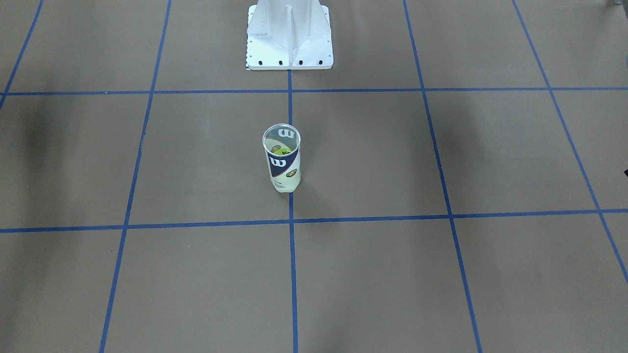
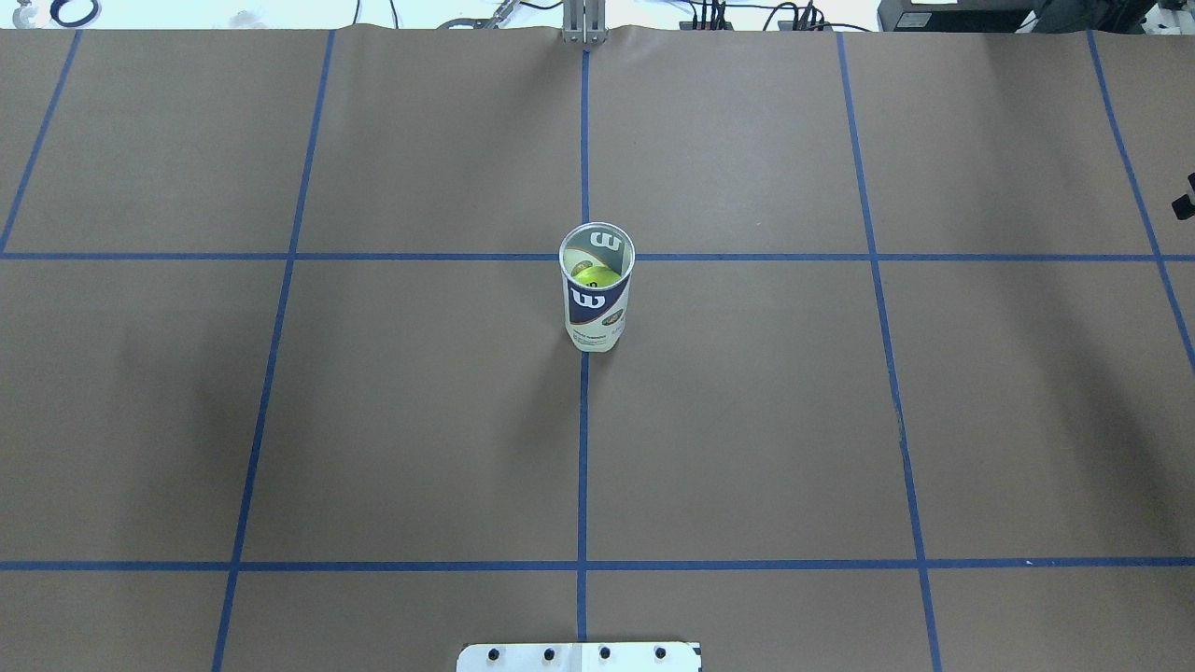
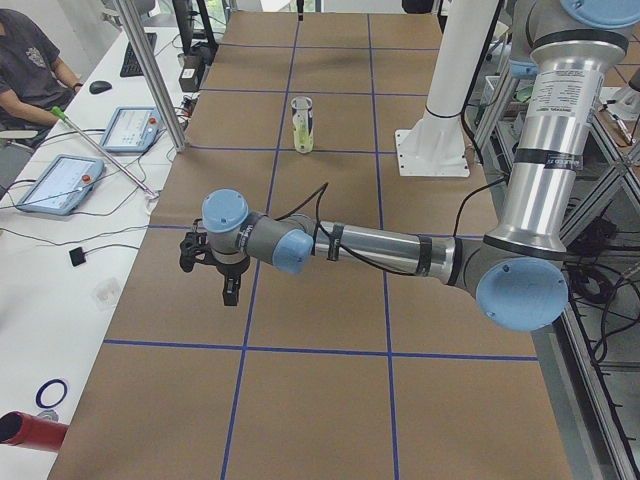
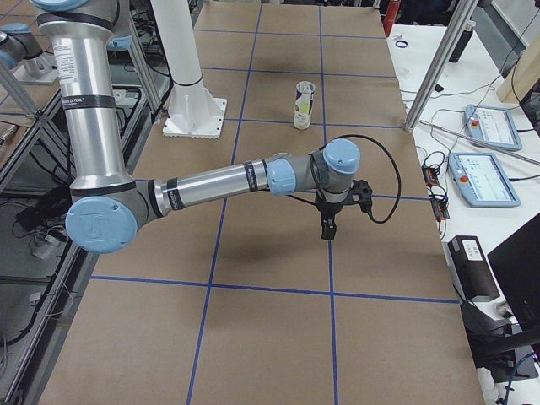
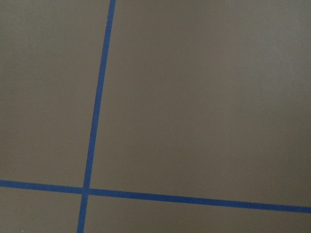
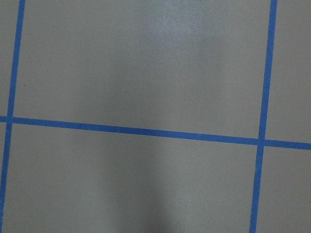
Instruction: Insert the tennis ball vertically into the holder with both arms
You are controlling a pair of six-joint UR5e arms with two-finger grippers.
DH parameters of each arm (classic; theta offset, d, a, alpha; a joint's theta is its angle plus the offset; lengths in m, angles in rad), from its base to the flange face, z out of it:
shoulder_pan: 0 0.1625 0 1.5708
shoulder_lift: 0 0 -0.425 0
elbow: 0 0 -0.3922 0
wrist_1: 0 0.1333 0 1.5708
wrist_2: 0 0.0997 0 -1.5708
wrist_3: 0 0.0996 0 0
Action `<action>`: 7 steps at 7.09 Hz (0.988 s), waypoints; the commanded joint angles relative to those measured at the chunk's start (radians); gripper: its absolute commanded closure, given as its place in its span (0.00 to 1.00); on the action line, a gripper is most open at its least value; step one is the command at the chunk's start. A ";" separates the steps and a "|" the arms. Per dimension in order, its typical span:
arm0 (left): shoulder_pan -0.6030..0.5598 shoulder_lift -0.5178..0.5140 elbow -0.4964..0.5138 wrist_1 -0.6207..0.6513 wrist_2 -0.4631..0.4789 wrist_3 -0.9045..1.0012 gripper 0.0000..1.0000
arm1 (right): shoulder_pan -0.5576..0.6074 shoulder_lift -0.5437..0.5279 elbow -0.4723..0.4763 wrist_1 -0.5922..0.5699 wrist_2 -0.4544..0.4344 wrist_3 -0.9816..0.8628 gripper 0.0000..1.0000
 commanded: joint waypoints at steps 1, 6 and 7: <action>-0.004 -0.005 -0.006 0.061 -0.003 0.013 0.01 | 0.020 -0.012 -0.030 0.002 0.014 -0.036 0.00; -0.005 0.073 -0.056 0.056 -0.024 0.010 0.00 | 0.034 -0.013 -0.047 0.002 0.016 -0.052 0.00; -0.007 0.077 -0.056 0.056 -0.022 0.011 0.00 | 0.034 -0.016 -0.047 0.003 0.014 -0.052 0.00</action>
